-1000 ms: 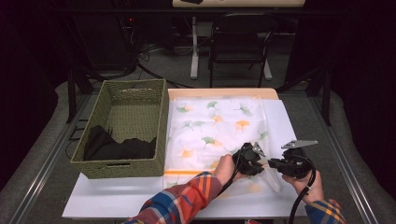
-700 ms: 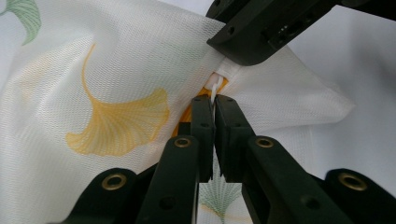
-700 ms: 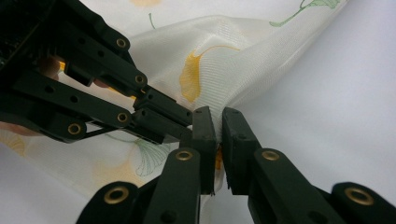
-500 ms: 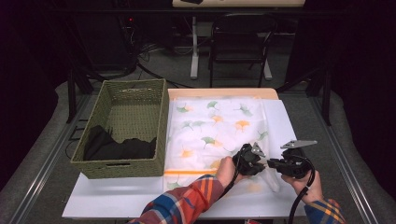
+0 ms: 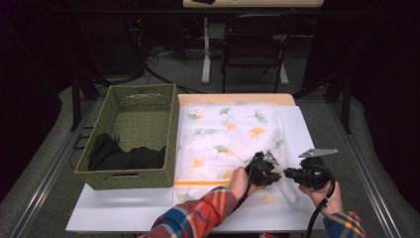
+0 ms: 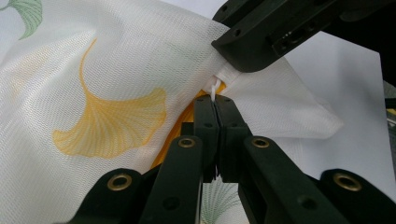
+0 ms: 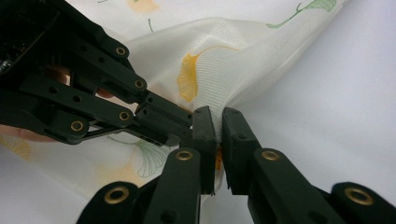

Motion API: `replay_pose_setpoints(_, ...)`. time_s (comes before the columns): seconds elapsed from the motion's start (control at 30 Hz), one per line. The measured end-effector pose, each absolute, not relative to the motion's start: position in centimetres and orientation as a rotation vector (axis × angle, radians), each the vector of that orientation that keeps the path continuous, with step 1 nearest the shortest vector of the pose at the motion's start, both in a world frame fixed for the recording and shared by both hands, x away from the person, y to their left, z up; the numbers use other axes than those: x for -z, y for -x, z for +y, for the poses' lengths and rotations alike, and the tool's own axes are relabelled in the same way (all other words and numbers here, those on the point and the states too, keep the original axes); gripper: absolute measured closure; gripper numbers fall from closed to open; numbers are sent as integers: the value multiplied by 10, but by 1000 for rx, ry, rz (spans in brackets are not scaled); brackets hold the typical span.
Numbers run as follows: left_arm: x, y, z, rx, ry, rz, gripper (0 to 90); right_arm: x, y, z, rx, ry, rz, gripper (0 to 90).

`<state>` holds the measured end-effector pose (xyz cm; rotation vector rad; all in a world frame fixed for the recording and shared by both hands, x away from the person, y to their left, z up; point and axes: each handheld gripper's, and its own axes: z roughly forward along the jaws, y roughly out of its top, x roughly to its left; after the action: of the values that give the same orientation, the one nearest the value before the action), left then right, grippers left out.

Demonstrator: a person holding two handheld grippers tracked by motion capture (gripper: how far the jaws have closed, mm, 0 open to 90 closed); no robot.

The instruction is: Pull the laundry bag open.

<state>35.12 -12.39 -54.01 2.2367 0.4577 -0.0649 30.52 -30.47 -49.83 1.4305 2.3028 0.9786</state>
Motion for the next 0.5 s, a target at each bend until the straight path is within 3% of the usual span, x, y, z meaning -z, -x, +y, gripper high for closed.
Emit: replay_pose_setpoints(0.5,538,-353,-117,107,-2186,495,897,497,-306,-306,-997,-1443,2296,850)
